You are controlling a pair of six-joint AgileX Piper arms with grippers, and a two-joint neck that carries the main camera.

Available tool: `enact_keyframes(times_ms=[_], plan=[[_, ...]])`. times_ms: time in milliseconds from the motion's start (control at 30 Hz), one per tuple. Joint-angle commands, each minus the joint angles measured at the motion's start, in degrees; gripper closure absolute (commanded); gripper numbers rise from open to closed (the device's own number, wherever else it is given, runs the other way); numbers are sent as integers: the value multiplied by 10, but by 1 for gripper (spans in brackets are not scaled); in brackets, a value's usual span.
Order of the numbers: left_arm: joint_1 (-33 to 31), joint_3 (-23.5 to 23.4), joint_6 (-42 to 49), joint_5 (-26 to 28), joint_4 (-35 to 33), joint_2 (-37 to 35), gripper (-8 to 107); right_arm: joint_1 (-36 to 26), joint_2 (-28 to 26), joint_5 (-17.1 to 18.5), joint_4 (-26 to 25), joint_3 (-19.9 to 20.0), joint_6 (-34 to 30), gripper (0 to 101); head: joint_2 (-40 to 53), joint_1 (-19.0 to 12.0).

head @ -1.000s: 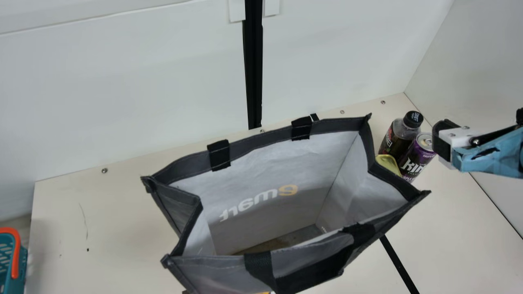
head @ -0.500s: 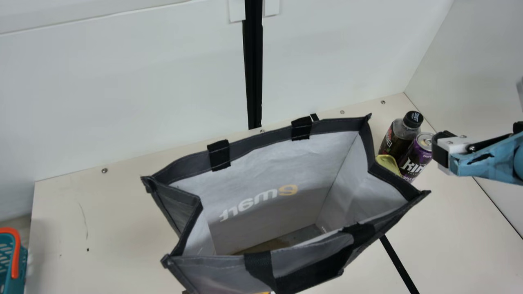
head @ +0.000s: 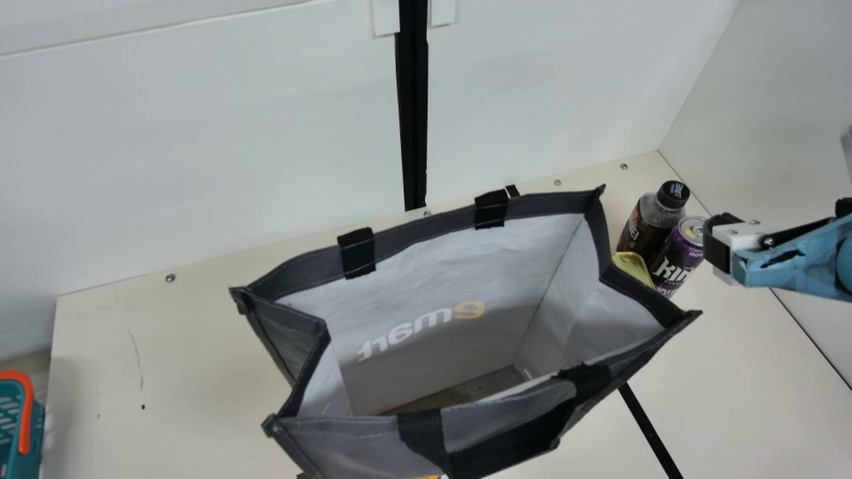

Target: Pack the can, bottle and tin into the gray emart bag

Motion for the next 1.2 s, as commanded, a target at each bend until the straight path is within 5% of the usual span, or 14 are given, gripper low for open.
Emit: enact_keyframes(times_ms=[0,600,1167], plan=[[0,0,0,0,0,0,9,0,0,0,0,0,0,10,-1,-13],[-5,-4,0,-2,3,4,9,0,0,0,0,0,0,10,-1,-13],[-58,-72,0,-12,25,56,9,0,0,0,0,0,0,10,-1,-13]])
